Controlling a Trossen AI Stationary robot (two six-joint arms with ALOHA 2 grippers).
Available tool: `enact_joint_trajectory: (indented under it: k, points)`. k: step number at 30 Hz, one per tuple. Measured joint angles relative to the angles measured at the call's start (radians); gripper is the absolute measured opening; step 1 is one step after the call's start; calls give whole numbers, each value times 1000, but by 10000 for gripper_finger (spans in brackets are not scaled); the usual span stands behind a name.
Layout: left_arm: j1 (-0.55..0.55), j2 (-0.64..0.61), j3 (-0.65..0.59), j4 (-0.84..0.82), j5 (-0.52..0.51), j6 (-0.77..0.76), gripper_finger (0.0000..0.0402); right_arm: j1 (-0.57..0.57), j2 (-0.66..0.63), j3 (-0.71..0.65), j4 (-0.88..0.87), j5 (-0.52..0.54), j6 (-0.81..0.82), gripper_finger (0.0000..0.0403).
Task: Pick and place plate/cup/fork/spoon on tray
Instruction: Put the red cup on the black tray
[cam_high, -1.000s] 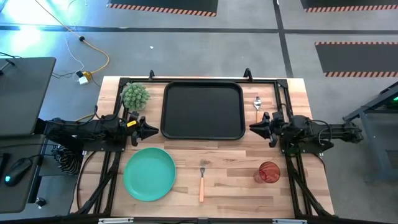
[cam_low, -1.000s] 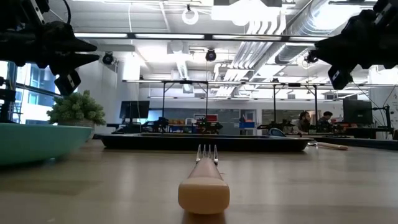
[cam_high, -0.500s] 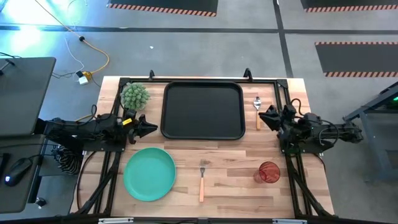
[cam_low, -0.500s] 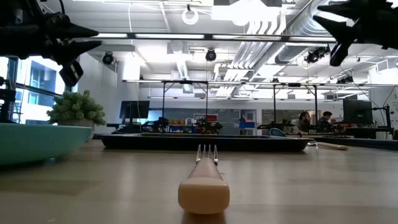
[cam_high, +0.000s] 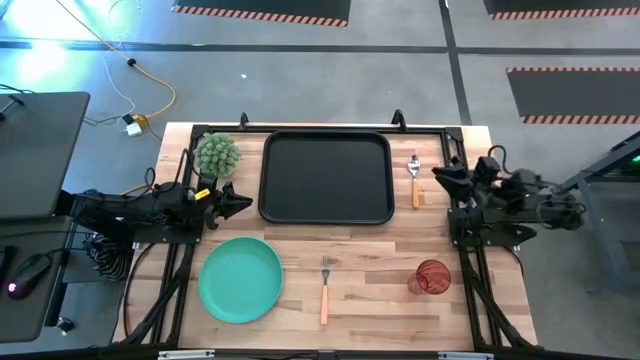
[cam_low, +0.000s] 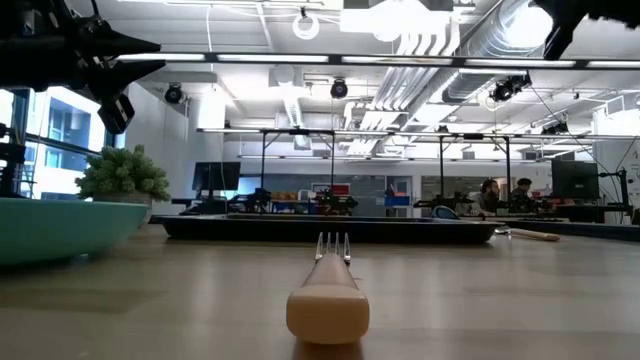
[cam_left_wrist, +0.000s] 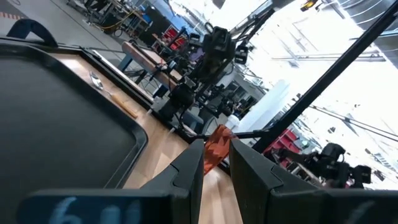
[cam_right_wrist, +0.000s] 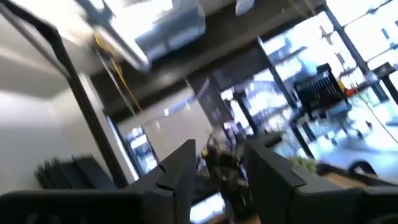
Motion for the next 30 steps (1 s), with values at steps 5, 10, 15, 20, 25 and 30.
enact_joint_trajectory:
  k: [5, 10, 15, 20, 25, 30]
  points:
    - [0, 0, 0, -1, 0, 0, 67, 0, 74, 213, -355, -52, 84, 134]
    - [0, 0, 0, -2, 0, 0, 67, 0, 227, 390, -600, -143, 136, 129]
    - [0, 0, 0, -2, 0, -1, 67, 0, 406, 547, -793, -266, 145, 128]
    - [0, 0, 0, -2, 0, -18, 67, 18, 579, 697, -1020, -380, 170, 128]
    - [0, 0, 0, -2, 0, -27, 67, 79, 714, 811, -1216, -396, 165, 128]
    - [0, 0, 0, -2, 0, -27, 67, 176, 795, 845, -1258, -396, 194, 128]
